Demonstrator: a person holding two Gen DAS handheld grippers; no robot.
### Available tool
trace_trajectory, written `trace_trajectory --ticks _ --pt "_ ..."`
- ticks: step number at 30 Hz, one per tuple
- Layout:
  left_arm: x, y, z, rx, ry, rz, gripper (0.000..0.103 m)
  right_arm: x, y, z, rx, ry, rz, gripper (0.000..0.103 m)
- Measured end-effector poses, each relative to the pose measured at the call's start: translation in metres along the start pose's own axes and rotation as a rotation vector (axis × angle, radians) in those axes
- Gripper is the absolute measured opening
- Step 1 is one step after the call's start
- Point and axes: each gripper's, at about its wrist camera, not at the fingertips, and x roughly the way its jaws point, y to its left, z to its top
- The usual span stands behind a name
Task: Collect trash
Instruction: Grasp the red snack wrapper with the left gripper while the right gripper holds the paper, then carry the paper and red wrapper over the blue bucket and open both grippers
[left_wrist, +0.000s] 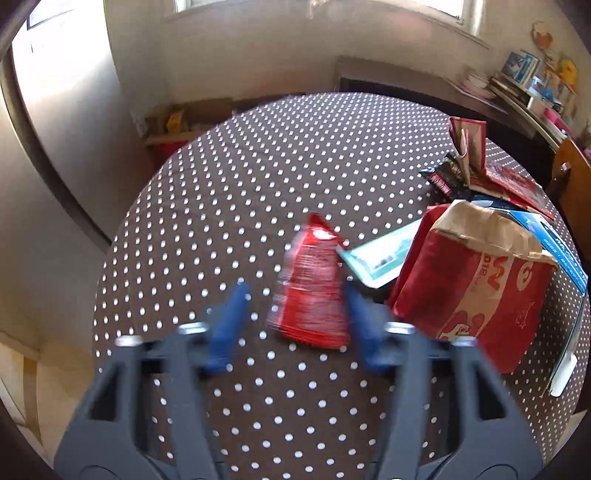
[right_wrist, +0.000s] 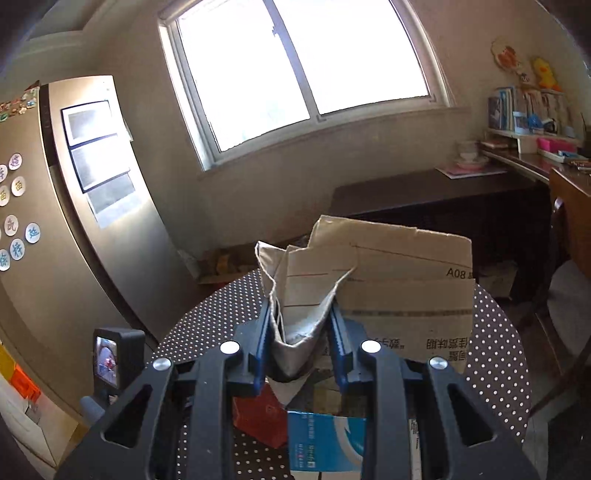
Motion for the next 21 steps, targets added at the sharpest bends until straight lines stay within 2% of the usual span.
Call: trace_trajectory --ticks 2,9,12,21 --pt "-0.001 0.004 0.002 -0.032 0.019 0.008 0.026 0.009 -0.001 -0.005 0.008 0.024 -0.007 0.028" --pt "-0.027 0.025 -0.009 -0.077 -0.01 0.016 0.025 0.021 0.024 -0.012 -0.017 0.052 0.029 0.028" --pt "-0.042 0.04 -0.019 -0.118 -0.031 0.017 0.025 0.023 0.043 -0.014 -0.037 0.049 0.063 0.028" --pt "-0.095 0.086 -0.048 -0.193 -0.094 0.1 0.025 0.024 0.115 -0.019 -0.13 0.05 0.205 0.028"
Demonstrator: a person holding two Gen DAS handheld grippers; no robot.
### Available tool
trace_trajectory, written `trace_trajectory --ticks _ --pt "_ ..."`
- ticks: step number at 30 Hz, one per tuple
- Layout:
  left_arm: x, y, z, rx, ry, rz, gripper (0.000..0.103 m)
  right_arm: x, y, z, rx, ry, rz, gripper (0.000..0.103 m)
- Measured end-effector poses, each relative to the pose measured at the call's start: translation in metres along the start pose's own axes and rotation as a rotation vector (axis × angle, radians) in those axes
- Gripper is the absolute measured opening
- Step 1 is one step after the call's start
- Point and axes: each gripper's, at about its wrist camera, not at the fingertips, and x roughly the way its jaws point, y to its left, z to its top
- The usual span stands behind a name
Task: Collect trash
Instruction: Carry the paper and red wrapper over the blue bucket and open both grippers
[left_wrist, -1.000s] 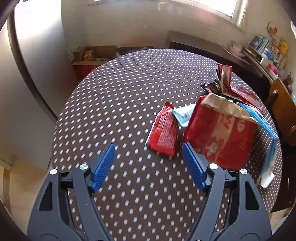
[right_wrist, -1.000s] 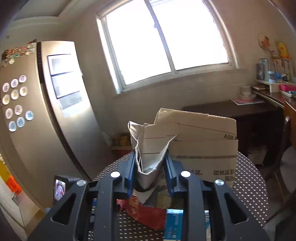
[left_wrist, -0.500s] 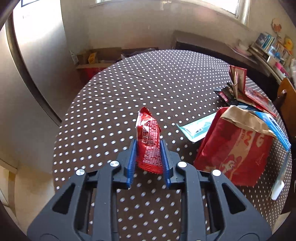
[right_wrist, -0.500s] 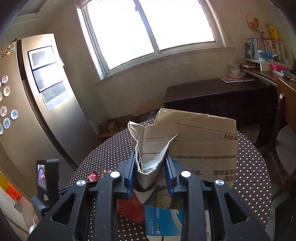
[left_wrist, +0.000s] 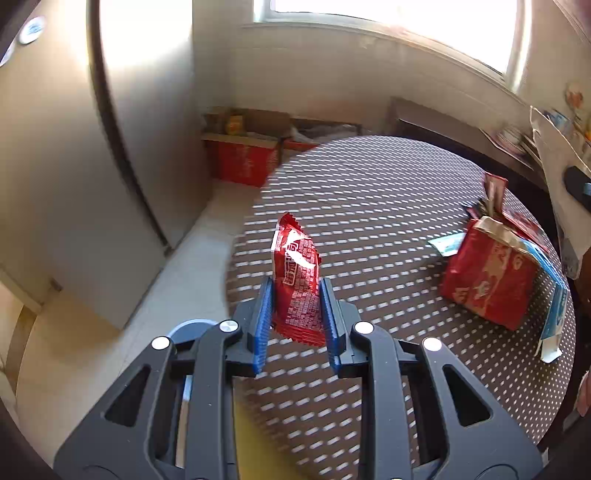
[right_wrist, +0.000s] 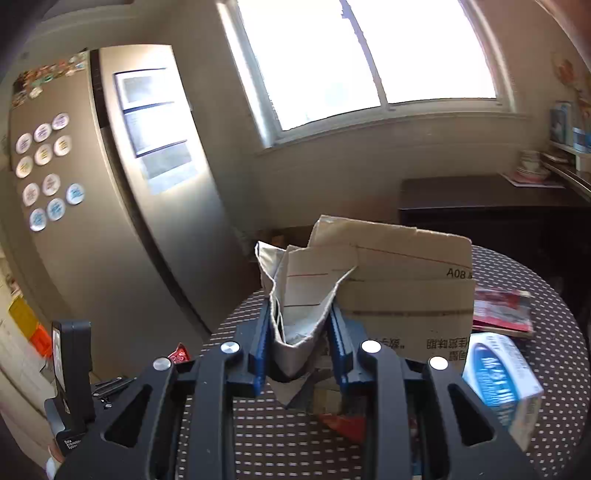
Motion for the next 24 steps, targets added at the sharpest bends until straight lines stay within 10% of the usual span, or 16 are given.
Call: trace_trajectory --ticks 24 --pt "-0.022 0.184 -0.063 -0.31 0.074 0.201 0.026 0.067 0.212 -0.053 -0.25 0.199 0.324 0.028"
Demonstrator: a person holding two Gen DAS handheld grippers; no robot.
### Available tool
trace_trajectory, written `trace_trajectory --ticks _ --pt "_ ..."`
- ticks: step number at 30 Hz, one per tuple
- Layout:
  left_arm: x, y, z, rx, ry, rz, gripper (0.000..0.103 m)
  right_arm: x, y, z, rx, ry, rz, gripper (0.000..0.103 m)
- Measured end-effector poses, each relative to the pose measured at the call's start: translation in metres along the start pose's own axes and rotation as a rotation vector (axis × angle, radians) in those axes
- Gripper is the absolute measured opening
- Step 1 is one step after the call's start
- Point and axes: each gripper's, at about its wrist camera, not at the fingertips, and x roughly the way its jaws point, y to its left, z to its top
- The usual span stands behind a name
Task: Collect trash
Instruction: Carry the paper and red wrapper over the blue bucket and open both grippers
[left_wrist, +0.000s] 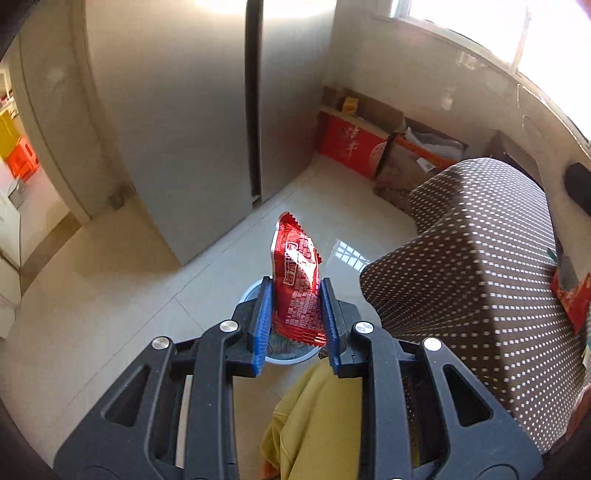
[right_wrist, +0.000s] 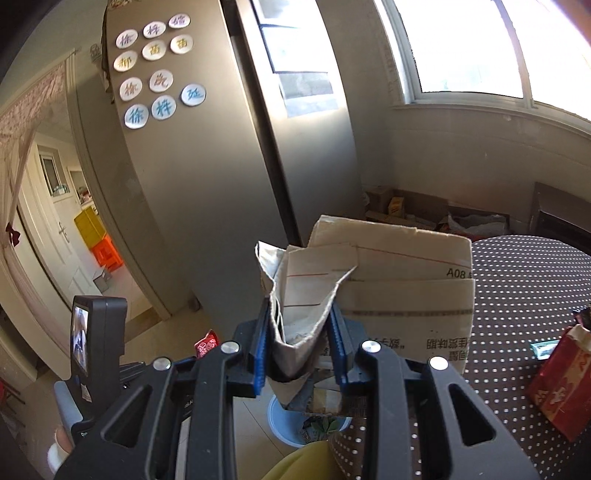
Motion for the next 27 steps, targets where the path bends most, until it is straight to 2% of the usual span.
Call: trace_trajectory --ticks 2,4,5,6,11,23,25,27 --pt "0.009 0.002 0.0 -0.013 0.01 -0.006 0.029 0.01 0.006 0.0 -0.009 0.017 -0.003 0.028" --pt "0.016 0.01 0.003 -0.02 0.01 -0.011 0.04 0.019 0.007 -0.001 -0.013 0.034 -0.003 0.028" --pt "0.019 0.01 0.003 -0.019 0.007 -0.015 0.066 0.022 0.008 -0.001 -0.012 0.039 -0.006 0.028" --pt "0.022 0.012 0.005 -0.018 -0.001 -0.019 0.073 0.027 0.007 -0.001 -0.01 0.046 -0.011 0.028" --pt "0.037 0.03 0.01 -0.058 -0.004 0.043 0.073 0.054 0.006 -0.001 0.007 0.1 -0.036 0.028" --pt "0.044 0.105 -0.002 -0.18 0.029 0.156 0.073 0.127 0.043 -0.007 -0.024 0.223 0.037 0.029" --pt "0.042 0.114 -0.004 -0.19 0.026 0.184 0.073 0.134 0.05 -0.005 -0.04 0.235 0.034 0.049" --pt "0.038 0.119 -0.006 -0.191 0.019 0.209 0.073 0.138 0.053 -0.004 -0.038 0.235 0.023 0.064"
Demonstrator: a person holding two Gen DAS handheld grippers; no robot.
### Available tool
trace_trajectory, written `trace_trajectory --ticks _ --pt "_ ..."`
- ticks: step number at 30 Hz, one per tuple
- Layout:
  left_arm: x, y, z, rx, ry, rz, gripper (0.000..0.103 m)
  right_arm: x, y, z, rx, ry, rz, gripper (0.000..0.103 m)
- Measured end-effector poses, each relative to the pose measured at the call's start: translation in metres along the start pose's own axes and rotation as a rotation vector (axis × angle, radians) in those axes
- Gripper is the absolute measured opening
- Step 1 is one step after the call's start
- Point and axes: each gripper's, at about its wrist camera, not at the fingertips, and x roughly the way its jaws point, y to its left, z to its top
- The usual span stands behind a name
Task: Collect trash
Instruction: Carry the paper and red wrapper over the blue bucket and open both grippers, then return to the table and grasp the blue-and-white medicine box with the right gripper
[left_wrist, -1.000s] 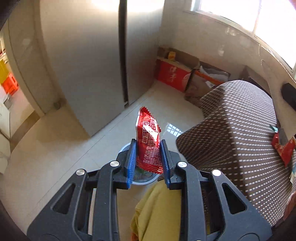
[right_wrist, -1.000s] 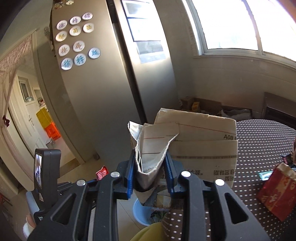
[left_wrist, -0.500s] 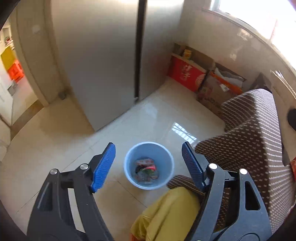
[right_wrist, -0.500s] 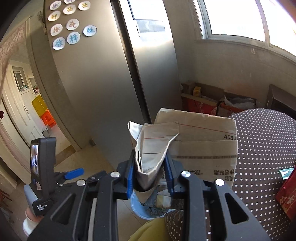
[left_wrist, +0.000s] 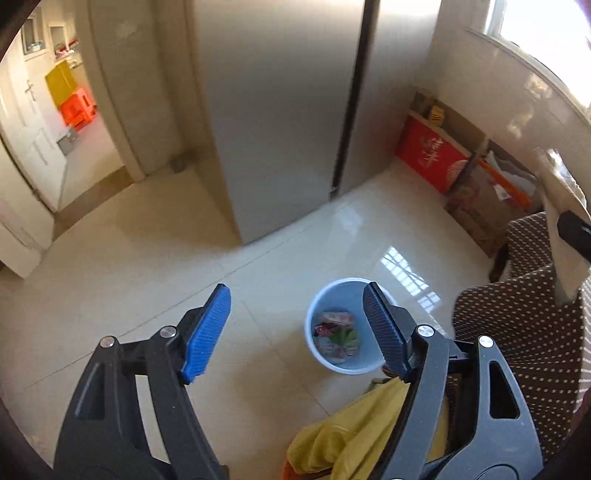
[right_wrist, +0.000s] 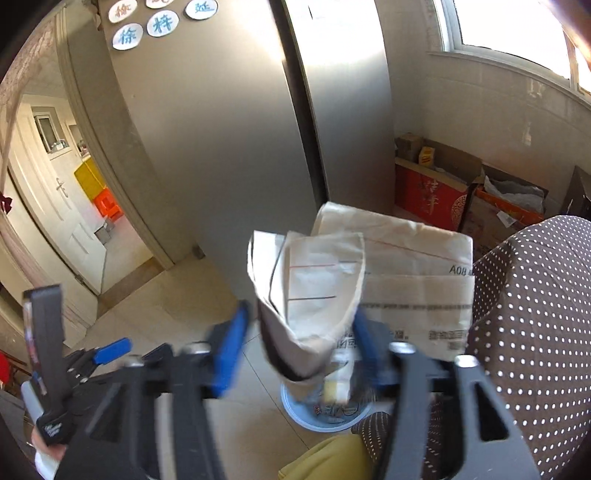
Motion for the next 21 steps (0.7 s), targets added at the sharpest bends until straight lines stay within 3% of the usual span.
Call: trace_trajectory --ticks 10,21 --pt "-0.017 0.002 -0.005 0.002 -0.028 -0.011 0.073 -0.009 0.01 -0.008 -0.039 -0.002 -0.013 0.067" --pt "-0.049 -0.035 -0.007 0.065 -0.084 -0.068 0.073 -0.045 0.002 -0.031 -0.03 -0.016 -0.029 0.073"
